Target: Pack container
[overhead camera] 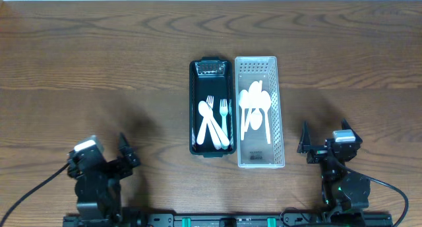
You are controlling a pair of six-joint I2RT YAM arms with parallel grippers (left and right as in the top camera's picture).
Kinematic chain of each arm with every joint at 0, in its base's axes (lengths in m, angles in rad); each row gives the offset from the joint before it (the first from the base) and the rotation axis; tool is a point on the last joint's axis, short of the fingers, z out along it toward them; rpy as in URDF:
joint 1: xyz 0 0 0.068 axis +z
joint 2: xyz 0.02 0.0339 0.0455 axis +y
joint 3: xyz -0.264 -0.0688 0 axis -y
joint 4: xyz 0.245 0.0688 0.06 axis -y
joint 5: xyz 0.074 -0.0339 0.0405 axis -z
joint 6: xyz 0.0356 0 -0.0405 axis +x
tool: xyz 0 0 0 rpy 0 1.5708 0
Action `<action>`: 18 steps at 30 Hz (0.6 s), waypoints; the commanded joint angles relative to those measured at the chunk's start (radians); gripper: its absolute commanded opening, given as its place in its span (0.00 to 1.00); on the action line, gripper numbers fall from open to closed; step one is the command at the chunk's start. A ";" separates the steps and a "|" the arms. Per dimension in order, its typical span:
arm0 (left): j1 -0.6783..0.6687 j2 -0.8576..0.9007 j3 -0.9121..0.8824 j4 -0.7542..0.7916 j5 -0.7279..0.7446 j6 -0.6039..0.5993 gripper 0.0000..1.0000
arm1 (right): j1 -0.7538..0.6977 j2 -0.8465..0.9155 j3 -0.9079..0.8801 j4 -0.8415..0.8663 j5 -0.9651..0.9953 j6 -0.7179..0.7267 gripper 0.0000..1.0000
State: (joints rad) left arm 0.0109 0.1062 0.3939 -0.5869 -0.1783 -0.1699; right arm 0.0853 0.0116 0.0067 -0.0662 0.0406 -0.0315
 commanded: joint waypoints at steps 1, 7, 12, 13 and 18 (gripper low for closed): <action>-0.004 -0.060 -0.079 0.108 0.068 0.109 0.98 | -0.006 -0.006 -0.001 -0.005 -0.004 -0.010 0.99; -0.004 -0.084 -0.195 0.339 0.074 0.186 0.98 | -0.006 -0.006 -0.001 -0.005 -0.004 -0.010 0.99; -0.004 -0.087 -0.299 0.546 0.150 0.294 0.98 | -0.006 -0.006 -0.001 -0.005 -0.004 -0.010 0.99; -0.004 -0.091 -0.317 0.566 0.152 0.293 0.98 | -0.006 -0.006 -0.001 -0.005 -0.004 -0.010 0.99; -0.008 -0.105 -0.383 0.582 0.209 0.298 0.98 | -0.006 -0.006 -0.001 -0.005 -0.004 -0.010 0.99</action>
State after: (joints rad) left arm 0.0097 0.0143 0.0383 -0.0151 -0.0273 0.0902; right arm 0.0853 0.0116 0.0067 -0.0662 0.0402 -0.0315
